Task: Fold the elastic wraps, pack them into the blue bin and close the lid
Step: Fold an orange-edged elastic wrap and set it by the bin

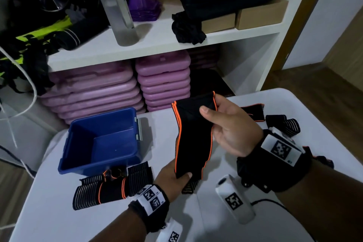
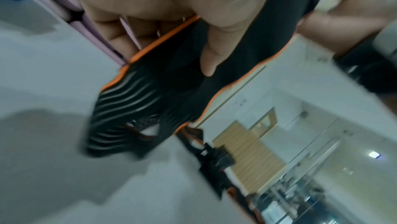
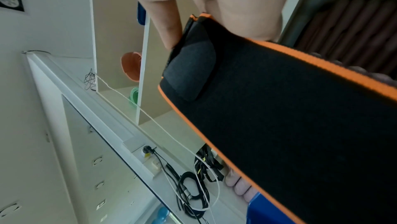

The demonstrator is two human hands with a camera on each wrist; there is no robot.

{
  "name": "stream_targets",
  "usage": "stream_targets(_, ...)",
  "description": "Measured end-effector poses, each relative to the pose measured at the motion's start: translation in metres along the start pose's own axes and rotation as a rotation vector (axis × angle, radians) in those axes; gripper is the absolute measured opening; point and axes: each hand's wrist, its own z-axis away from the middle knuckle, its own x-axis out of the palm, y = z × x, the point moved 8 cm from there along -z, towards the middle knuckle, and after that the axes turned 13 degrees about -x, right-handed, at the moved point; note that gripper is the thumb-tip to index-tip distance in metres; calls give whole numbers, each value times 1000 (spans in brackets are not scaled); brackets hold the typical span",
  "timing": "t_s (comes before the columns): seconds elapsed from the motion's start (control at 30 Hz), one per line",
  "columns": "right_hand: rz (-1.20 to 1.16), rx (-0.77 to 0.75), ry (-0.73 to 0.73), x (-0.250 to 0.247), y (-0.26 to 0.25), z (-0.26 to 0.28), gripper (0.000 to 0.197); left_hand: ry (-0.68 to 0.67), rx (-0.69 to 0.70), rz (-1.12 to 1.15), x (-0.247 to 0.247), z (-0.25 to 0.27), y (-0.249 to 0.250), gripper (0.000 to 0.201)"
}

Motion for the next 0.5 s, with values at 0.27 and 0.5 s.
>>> stream_targets(0.27,11,112,27,-42,4,22,37,156,-124,-275,1,-47,-3,14)
stream_targets(0.5,354,387,-42,-102,53,55,26,526,222,-244,-47,-112,43,39)
